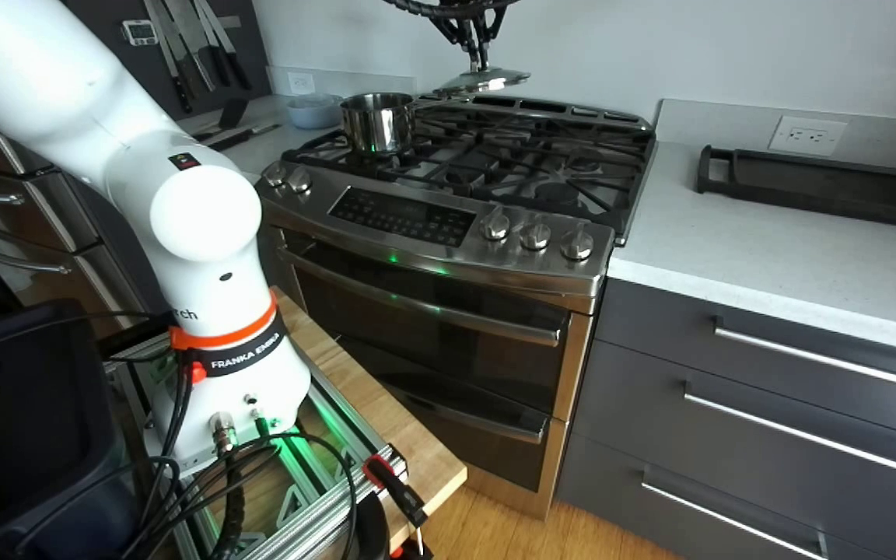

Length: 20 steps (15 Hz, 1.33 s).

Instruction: Remove the lid from the silver pot

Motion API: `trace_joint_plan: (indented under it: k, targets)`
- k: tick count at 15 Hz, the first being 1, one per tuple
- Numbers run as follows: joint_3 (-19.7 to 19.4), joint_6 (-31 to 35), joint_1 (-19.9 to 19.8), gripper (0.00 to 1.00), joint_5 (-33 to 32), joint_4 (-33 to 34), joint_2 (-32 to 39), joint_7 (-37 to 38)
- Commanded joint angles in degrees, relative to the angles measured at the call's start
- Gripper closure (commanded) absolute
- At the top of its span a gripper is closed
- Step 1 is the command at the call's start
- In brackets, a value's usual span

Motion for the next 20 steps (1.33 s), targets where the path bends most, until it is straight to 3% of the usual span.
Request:
trace_joint_plan:
  k: [1,10,20]
  targets:
    - [-0.27,1.55,-2.03,0.96,-4.04,-4.55,-3.23,7.83]
    - [-3.73,19.25,-0.82,0.96,1.35,-13.85,-1.24,12.71]
    - [-6.04,25.25,2.48,0.96,8.18,-14.73,6.25,9.86]
